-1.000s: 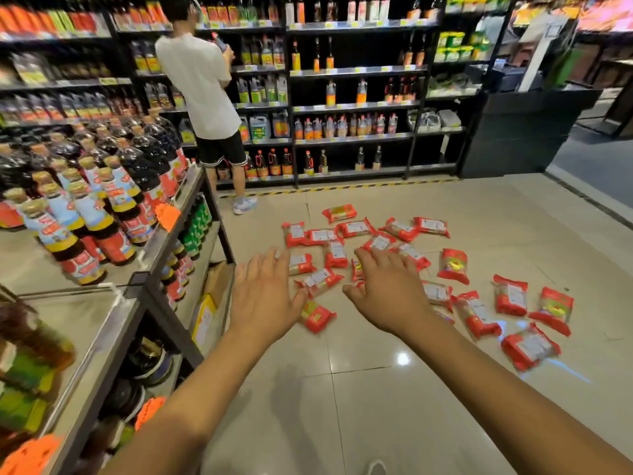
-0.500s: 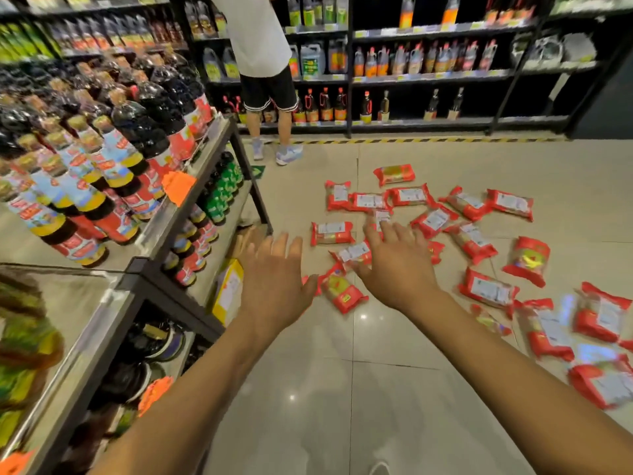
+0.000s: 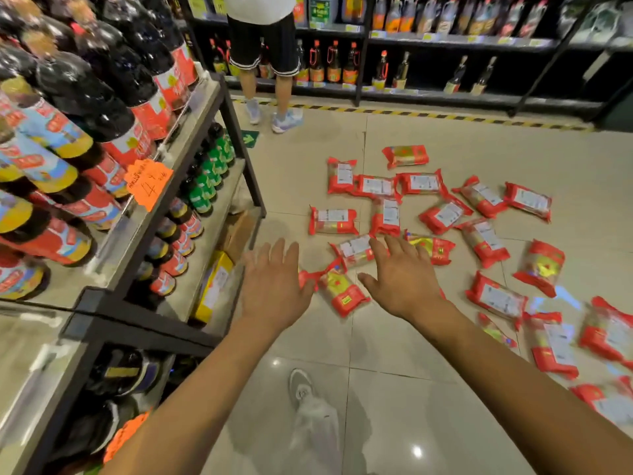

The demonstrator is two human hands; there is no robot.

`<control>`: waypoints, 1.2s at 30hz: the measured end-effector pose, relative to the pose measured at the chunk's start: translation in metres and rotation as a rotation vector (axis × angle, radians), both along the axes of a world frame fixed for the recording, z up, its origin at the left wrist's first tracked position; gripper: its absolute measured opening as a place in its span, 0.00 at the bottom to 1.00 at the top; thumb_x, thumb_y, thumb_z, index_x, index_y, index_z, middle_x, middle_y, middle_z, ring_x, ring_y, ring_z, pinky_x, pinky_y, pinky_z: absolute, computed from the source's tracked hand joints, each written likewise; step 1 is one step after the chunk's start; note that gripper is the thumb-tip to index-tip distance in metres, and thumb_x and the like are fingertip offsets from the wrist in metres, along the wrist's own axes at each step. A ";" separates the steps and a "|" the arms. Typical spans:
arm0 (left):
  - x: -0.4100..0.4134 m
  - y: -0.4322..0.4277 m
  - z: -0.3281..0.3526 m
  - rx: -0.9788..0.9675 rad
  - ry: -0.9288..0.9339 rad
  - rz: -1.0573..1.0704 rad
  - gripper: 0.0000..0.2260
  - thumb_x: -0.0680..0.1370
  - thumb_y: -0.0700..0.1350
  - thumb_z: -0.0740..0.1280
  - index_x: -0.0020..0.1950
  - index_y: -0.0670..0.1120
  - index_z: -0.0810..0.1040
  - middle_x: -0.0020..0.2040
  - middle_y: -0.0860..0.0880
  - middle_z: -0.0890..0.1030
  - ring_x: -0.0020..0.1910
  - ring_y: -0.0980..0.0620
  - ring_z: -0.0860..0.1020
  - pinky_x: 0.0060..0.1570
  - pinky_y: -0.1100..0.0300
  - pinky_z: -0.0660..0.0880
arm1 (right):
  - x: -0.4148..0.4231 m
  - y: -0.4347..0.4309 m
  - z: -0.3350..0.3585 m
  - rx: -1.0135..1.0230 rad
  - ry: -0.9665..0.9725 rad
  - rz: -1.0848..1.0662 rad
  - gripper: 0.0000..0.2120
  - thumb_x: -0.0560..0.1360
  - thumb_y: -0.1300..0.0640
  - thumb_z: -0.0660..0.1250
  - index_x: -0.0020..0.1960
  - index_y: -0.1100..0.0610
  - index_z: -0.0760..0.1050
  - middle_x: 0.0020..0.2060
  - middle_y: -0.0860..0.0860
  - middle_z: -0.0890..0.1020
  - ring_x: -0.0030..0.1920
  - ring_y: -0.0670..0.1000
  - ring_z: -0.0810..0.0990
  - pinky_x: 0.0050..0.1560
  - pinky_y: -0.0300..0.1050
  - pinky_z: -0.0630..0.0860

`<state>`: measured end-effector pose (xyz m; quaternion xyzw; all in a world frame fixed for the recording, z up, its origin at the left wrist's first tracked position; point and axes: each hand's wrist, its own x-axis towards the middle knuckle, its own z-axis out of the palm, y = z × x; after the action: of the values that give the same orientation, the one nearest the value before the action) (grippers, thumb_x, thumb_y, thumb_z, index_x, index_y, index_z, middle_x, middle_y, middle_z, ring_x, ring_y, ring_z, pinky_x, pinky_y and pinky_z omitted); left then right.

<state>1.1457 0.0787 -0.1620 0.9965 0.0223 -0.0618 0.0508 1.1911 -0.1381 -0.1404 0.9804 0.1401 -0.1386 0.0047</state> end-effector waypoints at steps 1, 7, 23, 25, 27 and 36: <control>0.015 0.007 -0.006 -0.015 0.019 0.006 0.35 0.74 0.63 0.56 0.74 0.42 0.74 0.74 0.38 0.74 0.72 0.35 0.72 0.69 0.37 0.68 | 0.015 0.006 -0.005 -0.012 0.017 -0.006 0.34 0.82 0.36 0.55 0.81 0.52 0.55 0.80 0.56 0.61 0.80 0.59 0.58 0.78 0.60 0.55; 0.093 0.048 -0.059 -0.030 0.091 0.003 0.37 0.74 0.63 0.51 0.71 0.41 0.77 0.69 0.37 0.77 0.67 0.34 0.75 0.64 0.40 0.71 | 0.094 0.038 -0.060 -0.107 0.080 0.004 0.32 0.81 0.37 0.55 0.79 0.53 0.57 0.76 0.57 0.66 0.76 0.61 0.65 0.75 0.61 0.60; 0.260 0.080 -0.381 -0.033 0.460 0.182 0.37 0.78 0.61 0.66 0.80 0.45 0.60 0.77 0.41 0.68 0.73 0.38 0.69 0.70 0.45 0.67 | 0.255 0.061 -0.395 0.033 0.402 -0.116 0.39 0.80 0.34 0.58 0.82 0.54 0.55 0.73 0.59 0.72 0.71 0.62 0.71 0.68 0.56 0.68; 0.268 0.074 -0.448 -0.052 0.508 0.205 0.35 0.78 0.60 0.67 0.78 0.44 0.62 0.73 0.40 0.72 0.68 0.38 0.73 0.65 0.46 0.69 | 0.270 0.057 -0.457 0.014 0.416 -0.119 0.38 0.80 0.34 0.59 0.81 0.55 0.57 0.72 0.59 0.73 0.70 0.62 0.72 0.67 0.56 0.70; 0.270 0.070 -0.511 -0.070 0.587 0.249 0.33 0.78 0.59 0.68 0.76 0.44 0.64 0.71 0.41 0.73 0.66 0.39 0.74 0.64 0.47 0.69 | 0.278 0.055 -0.513 -0.009 0.445 -0.109 0.38 0.79 0.34 0.60 0.81 0.55 0.57 0.72 0.58 0.73 0.69 0.62 0.73 0.66 0.55 0.71; 0.262 0.088 -0.700 -0.310 0.692 0.585 0.34 0.78 0.59 0.70 0.78 0.45 0.64 0.72 0.41 0.70 0.70 0.37 0.70 0.67 0.43 0.70 | 0.281 0.051 -0.715 -0.011 0.565 -0.172 0.40 0.77 0.34 0.63 0.80 0.54 0.55 0.71 0.57 0.72 0.68 0.61 0.72 0.63 0.56 0.72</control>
<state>1.4076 0.1666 -0.8615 0.8501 0.3081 -0.3755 0.2035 1.4722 -0.0871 -0.8554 0.9112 0.0514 -0.4068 -0.0412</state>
